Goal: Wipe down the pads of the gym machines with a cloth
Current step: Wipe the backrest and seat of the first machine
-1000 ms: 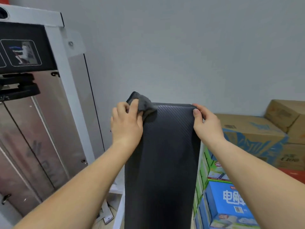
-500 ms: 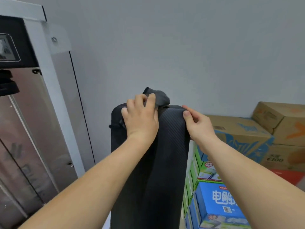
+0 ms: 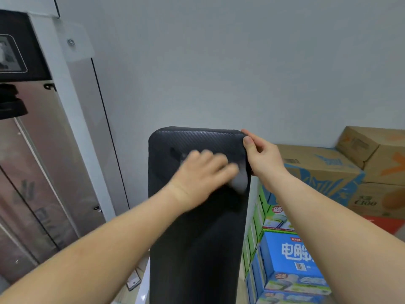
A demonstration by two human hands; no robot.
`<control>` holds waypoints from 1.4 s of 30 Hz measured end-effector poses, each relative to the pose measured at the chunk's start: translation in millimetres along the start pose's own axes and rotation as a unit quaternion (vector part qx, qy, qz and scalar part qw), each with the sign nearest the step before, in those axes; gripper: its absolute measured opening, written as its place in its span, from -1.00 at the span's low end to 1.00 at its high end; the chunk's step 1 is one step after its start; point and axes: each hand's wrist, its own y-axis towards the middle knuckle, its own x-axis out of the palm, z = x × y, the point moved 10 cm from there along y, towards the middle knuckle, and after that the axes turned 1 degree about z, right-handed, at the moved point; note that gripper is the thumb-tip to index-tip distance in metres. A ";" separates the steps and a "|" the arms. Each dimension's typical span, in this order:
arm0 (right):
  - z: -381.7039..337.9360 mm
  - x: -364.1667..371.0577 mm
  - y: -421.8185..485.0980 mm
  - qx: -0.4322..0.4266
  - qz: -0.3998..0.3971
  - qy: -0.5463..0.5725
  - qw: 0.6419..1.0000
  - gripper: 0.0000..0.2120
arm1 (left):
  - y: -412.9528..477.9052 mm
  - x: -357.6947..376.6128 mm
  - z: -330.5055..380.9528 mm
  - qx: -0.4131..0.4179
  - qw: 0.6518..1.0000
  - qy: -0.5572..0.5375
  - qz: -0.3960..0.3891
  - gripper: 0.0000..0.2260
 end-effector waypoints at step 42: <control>6.8 -2.6 6.7 -0.050 0.018 -0.022 0.998 -0.73 | 46.6 31.2 -137.7 -0.460 0.855 -0.085 -0.225 -0.78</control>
